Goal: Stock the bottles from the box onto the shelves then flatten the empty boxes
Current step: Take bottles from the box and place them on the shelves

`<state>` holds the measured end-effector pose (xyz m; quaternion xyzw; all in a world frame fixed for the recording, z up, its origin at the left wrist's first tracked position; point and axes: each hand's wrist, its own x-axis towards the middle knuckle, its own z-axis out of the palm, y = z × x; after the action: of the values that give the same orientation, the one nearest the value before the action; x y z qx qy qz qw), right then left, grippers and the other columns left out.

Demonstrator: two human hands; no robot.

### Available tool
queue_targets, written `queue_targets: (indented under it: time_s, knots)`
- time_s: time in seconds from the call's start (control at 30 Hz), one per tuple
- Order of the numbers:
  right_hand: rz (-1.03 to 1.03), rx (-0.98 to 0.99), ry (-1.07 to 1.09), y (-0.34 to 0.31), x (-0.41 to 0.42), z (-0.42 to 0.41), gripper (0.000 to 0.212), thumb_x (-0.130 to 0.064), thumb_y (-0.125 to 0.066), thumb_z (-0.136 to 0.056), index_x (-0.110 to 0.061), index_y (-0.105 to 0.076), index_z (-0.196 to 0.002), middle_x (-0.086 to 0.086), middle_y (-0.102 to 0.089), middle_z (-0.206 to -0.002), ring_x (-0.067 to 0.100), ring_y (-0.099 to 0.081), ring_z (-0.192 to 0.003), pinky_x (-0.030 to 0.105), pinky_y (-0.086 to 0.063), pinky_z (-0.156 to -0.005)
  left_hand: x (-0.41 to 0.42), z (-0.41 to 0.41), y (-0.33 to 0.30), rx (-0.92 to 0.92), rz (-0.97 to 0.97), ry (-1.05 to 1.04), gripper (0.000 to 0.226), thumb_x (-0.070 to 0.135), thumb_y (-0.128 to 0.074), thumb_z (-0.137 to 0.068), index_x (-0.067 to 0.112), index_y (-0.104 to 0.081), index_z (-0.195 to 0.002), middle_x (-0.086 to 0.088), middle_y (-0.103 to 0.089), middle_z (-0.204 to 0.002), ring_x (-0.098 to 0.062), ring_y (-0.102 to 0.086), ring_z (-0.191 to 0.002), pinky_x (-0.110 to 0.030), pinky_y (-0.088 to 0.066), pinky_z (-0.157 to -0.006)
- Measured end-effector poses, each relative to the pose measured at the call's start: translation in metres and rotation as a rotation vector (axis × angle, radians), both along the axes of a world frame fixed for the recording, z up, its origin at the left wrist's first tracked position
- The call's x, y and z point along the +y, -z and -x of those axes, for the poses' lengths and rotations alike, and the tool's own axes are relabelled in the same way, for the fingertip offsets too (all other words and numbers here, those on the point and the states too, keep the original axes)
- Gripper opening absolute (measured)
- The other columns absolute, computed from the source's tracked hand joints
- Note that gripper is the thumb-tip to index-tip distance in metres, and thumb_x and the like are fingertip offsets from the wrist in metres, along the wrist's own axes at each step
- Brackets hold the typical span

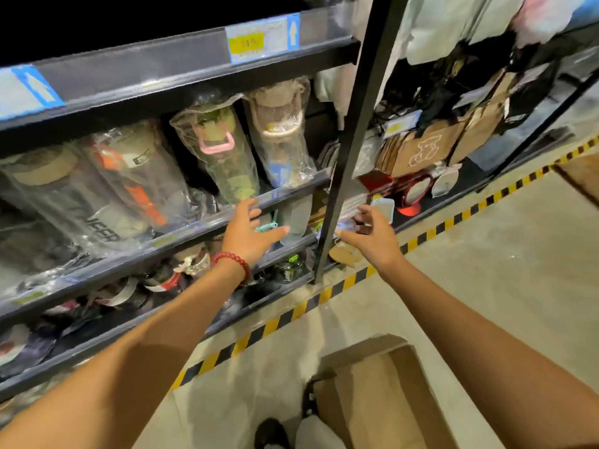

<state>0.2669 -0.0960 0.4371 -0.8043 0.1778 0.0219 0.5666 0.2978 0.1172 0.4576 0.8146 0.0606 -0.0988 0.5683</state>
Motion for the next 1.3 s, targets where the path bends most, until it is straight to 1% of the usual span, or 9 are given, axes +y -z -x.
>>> queue_targets:
  time_s: [0.23,0.37,0.5,0.6,0.8,1.0,1.13,1.23,1.3]
  knots:
    - [0.063,0.145,0.161,0.011,-0.061,0.073,0.062,-0.020,-0.077,-0.077,-0.011,-0.046,-0.131,0.005,-0.051,-0.117,0.023,-0.054,-0.105,0.032,-0.046,-0.086,-0.066,0.015,0.005,0.042,-0.145,0.294,0.075,0.023,-0.077,-0.076,0.011,-0.035,-0.137,-0.010,-0.043,-0.139,-0.025,-0.045,-0.125,-0.035,-0.040,-0.103]
    - [0.106,0.192,0.209,0.011,-0.096,0.090,0.061,-0.020,-0.076,-0.078,-0.010,-0.047,-0.130,0.005,-0.052,-0.114,0.023,-0.054,-0.107,0.035,-0.045,-0.091,-0.117,0.023,0.013,0.074,-0.190,0.470,0.064,0.022,-0.076,-0.077,0.017,-0.039,-0.130,-0.009,-0.046,-0.129,-0.022,-0.048,-0.115,-0.023,-0.040,-0.085]
    - [0.108,0.216,0.229,0.028,-0.133,0.087,0.052,-0.020,-0.075,-0.079,-0.008,-0.051,-0.124,0.007,-0.055,-0.118,0.027,-0.053,-0.111,0.034,-0.044,-0.089,-0.161,0.022,0.036,0.129,-0.211,0.509,0.061,0.019,-0.076,-0.077,0.009,-0.044,-0.129,-0.009,-0.051,-0.128,-0.019,-0.050,-0.108,-0.023,-0.041,-0.082]
    - [0.095,0.253,0.201,0.050,-0.166,0.069,0.052,-0.021,-0.074,-0.080,-0.010,-0.050,-0.126,0.011,-0.054,-0.125,0.026,-0.054,-0.106,0.034,-0.045,-0.086,-0.190,0.007,0.067,0.191,-0.203,0.467,0.060,0.014,-0.078,-0.074,0.005,-0.047,-0.125,-0.014,-0.051,-0.130,-0.027,-0.049,-0.121,-0.031,-0.042,-0.094]
    - [0.120,0.272,0.074,0.129,-0.224,0.005,0.055,-0.019,-0.072,-0.082,-0.009,-0.048,-0.131,0.009,-0.054,-0.128,0.024,-0.053,-0.115,0.024,-0.039,-0.084,-0.240,-0.043,0.158,0.301,-0.198,0.314,0.062,0.019,-0.079,-0.073,0.010,-0.046,-0.124,-0.008,-0.050,-0.123,-0.024,-0.052,-0.115,-0.029,-0.044,-0.088]
    - [0.079,0.280,-0.034,0.255,-0.234,-0.069,0.054,-0.016,-0.072,-0.080,-0.008,-0.050,-0.129,0.010,-0.056,-0.125,0.024,-0.054,-0.114,0.034,-0.046,-0.093,-0.267,-0.088,0.274,0.377,-0.073,0.093,0.076,0.016,-0.085,-0.064,0.006,-0.045,-0.129,-0.010,-0.048,-0.125,-0.020,-0.048,-0.108,-0.031,-0.044,-0.091]
    - [0.061,0.268,-0.060,0.343,-0.230,-0.119,0.058,-0.017,-0.074,-0.080,-0.008,-0.048,-0.131,0.010,-0.055,-0.127,0.023,-0.052,-0.117,0.033,-0.044,-0.096,-0.270,-0.120,0.345,0.517,0.328,-0.215,0.029,-0.005,-0.060,-0.086,0.009,-0.050,-0.110,-0.013,-0.043,-0.125,-0.019,-0.046,-0.105,-0.023,-0.050,-0.067]
    - [0.111,0.246,-0.117,0.403,-0.226,-0.158,0.058,-0.018,-0.072,-0.082,-0.008,-0.046,-0.133,0.010,-0.052,-0.132,0.024,-0.051,-0.119,0.033,-0.043,-0.096,-0.267,-0.141,0.397,0.484,0.361,-0.240,0.029,-0.008,-0.057,-0.086,0.006,-0.051,-0.110,-0.012,-0.043,-0.123,-0.022,-0.042,-0.118,-0.022,-0.052,-0.065]
    - [0.163,0.217,-0.150,0.440,-0.225,-0.186,0.058,-0.020,-0.071,-0.082,-0.011,-0.046,-0.134,0.008,-0.052,-0.133,0.023,-0.050,-0.120,0.029,-0.040,-0.093,-0.269,-0.155,0.426,0.396,0.289,-0.178,0.043,-0.010,-0.059,-0.083,0.002,-0.047,-0.123,-0.014,-0.043,-0.128,-0.023,-0.040,-0.125,-0.023,-0.054,-0.081]
